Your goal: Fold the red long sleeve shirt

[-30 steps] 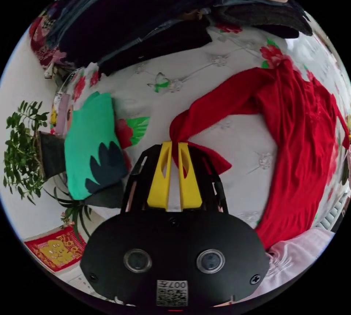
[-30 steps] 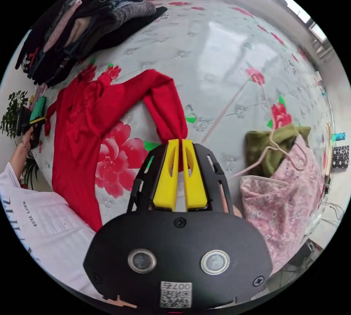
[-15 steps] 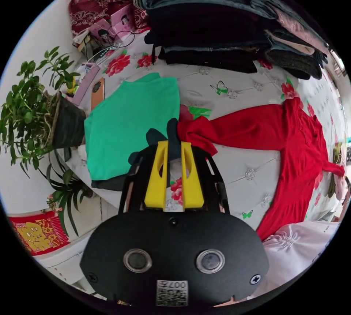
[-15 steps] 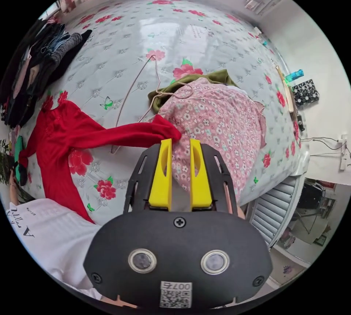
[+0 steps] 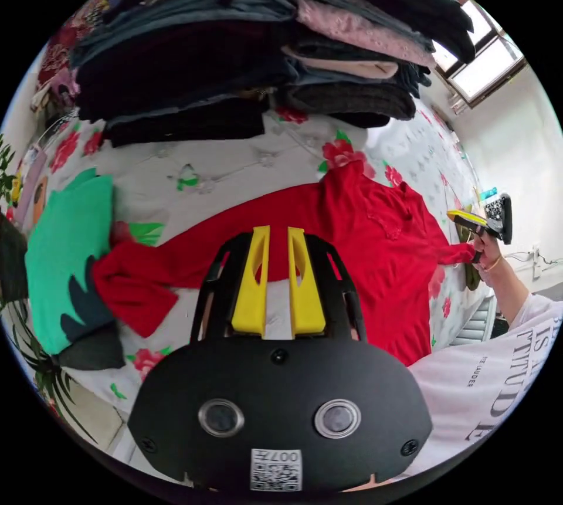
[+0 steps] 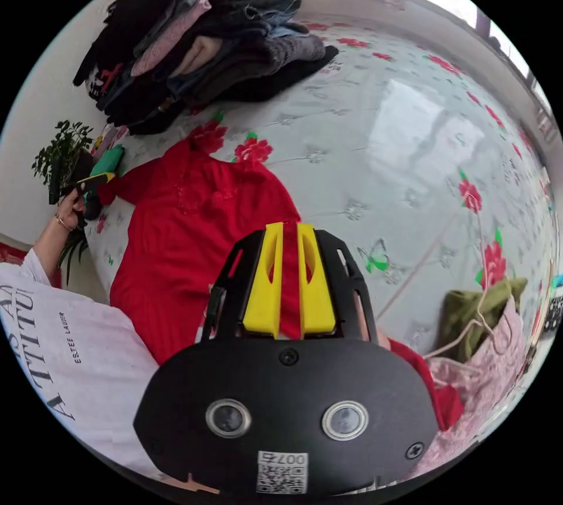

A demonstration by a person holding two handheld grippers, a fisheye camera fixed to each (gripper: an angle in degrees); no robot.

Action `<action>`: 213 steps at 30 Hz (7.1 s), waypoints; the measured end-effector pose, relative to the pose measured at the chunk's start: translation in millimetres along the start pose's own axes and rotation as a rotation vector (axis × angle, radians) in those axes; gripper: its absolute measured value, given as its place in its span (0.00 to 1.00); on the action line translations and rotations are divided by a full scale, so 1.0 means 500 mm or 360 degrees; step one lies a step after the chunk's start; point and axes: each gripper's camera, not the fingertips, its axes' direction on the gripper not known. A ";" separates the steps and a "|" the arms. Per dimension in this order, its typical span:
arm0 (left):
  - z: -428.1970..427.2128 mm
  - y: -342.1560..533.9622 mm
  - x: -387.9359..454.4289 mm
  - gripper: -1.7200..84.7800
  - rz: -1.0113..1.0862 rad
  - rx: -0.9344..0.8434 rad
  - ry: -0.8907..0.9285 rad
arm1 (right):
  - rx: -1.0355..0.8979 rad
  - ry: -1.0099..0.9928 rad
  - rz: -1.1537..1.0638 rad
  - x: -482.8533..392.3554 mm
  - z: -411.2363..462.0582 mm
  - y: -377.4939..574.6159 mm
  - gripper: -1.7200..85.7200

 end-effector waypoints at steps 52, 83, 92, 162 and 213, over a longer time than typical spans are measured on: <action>-0.201 0.256 -0.220 0.12 -0.0436 0.0227 -0.0212 | -0.0606 0.0347 -0.0496 -0.379 0.237 0.491 0.02; -0.488 0.141 0.011 0.06 0.1037 0.0464 0.1493 | 0.0431 0.0267 0.0521 -0.332 0.043 0.561 0.02; -0.165 0.350 0.213 0.10 0.1223 -0.0384 0.1214 | 0.0488 0.0124 0.0689 -0.268 0.049 0.607 0.05; -0.034 0.371 -0.128 0.08 0.0452 -0.0085 0.0310 | 0.0195 -0.0268 -0.0676 -0.489 0.142 0.454 0.07; -0.069 0.504 -0.160 0.09 0.0295 -0.0436 0.0424 | -0.0063 -0.0150 0.0505 -0.196 0.140 0.668 0.08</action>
